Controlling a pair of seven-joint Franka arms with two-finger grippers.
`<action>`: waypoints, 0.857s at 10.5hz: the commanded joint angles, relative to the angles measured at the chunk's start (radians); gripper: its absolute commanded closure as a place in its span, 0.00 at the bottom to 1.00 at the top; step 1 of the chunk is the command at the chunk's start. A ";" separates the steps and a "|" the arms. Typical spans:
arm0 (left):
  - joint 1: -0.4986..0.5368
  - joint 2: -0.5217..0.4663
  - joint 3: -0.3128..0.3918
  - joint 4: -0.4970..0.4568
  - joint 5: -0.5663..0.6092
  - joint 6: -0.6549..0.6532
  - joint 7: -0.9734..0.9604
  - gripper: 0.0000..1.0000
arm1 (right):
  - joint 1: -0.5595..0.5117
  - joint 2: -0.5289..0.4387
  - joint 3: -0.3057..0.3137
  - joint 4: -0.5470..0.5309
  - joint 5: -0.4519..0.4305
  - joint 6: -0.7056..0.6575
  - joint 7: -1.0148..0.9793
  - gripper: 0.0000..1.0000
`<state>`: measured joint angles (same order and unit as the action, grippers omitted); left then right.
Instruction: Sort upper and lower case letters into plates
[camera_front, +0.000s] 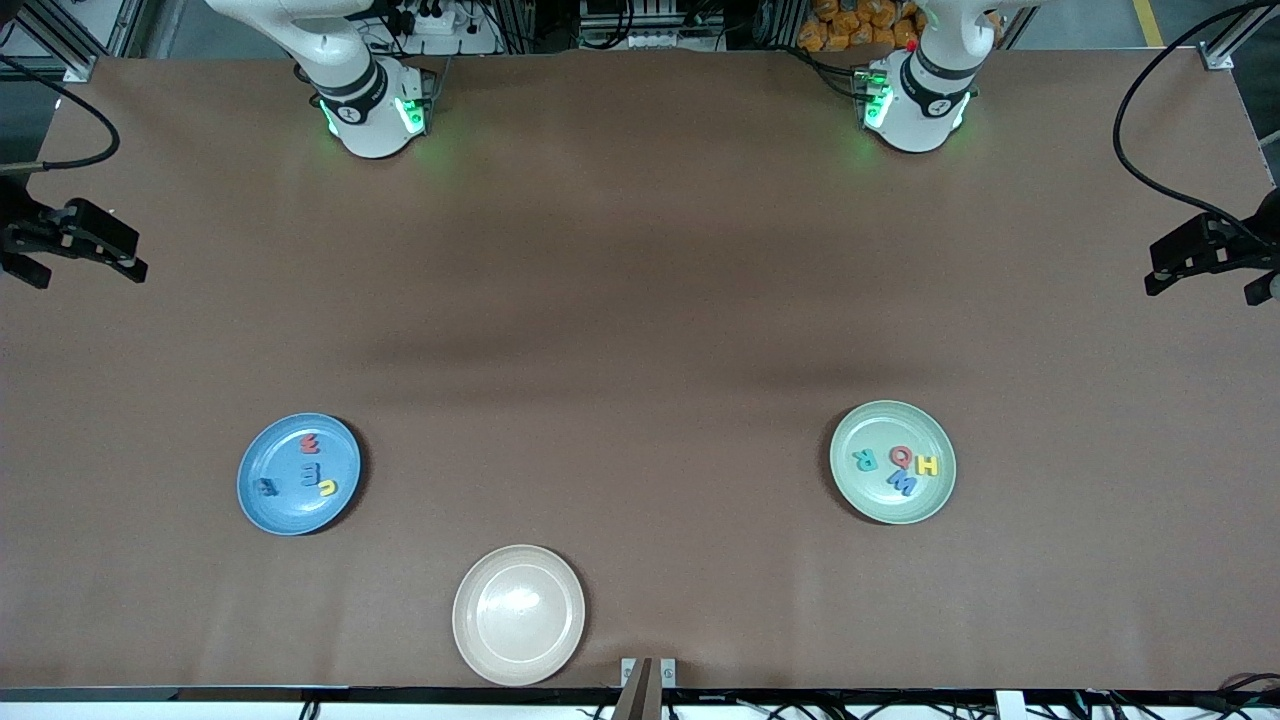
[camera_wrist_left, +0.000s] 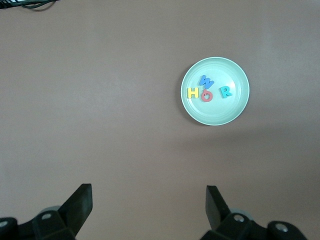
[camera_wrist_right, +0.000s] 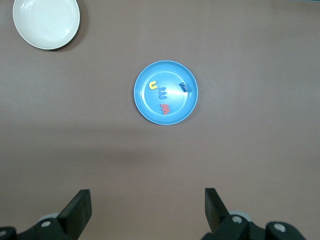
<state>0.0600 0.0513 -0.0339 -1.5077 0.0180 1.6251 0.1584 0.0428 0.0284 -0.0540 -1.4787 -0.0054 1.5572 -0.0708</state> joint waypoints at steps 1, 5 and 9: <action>0.001 -0.028 0.005 -0.017 -0.010 -0.008 0.024 0.00 | 0.003 0.010 0.000 0.034 -0.010 -0.014 0.011 0.00; -0.015 -0.031 0.006 -0.017 -0.001 -0.008 0.020 0.00 | -0.004 0.010 -0.004 0.043 -0.001 -0.014 0.011 0.00; -0.037 -0.031 -0.012 -0.003 -0.003 -0.010 0.010 0.00 | -0.006 0.010 -0.004 0.044 -0.005 -0.008 0.017 0.00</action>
<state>0.0353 0.0411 -0.0408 -1.5071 0.0180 1.6252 0.1585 0.0419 0.0286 -0.0601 -1.4603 -0.0054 1.5580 -0.0698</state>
